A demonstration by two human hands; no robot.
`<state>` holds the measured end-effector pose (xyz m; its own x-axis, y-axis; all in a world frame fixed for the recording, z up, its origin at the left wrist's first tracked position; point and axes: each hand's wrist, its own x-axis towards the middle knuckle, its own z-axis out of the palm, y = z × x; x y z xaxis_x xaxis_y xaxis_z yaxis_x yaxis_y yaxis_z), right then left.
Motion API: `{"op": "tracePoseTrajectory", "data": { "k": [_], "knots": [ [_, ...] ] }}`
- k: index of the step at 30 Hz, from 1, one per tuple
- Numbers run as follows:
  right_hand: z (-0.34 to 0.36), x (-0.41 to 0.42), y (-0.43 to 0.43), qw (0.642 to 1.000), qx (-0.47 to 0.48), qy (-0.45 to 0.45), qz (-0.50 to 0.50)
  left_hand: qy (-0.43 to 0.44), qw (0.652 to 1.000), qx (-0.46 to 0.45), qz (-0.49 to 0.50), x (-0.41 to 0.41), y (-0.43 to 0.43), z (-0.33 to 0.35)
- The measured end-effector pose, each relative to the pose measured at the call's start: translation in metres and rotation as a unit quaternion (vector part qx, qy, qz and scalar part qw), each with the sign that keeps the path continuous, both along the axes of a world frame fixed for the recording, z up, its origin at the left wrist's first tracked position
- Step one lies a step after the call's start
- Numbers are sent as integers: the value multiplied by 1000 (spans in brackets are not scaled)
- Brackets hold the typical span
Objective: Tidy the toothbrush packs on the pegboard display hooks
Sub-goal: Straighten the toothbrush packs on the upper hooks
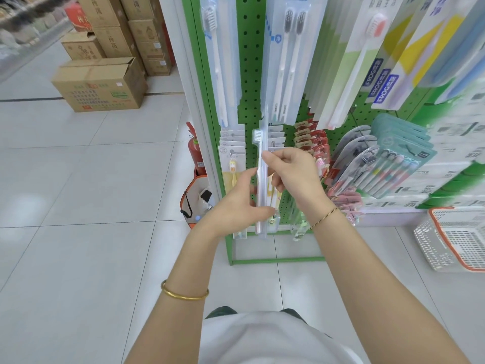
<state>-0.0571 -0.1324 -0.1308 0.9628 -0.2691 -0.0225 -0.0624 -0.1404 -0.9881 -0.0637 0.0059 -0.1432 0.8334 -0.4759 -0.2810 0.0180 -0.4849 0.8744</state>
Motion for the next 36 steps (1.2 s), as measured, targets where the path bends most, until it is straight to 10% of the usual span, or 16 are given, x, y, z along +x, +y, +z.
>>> {"op": "tracePoseTrajectory", "data": {
  "k": [17, 36],
  "knots": [
    [0, 7, -18, 997, -46, 20, 53, 129, 978, -163, 16, 19, 11, -6],
    [0, -8, -29, 995, -23, 14, 101, 5, 972, -131, 193, 54, -25, 30]
  ]
}}
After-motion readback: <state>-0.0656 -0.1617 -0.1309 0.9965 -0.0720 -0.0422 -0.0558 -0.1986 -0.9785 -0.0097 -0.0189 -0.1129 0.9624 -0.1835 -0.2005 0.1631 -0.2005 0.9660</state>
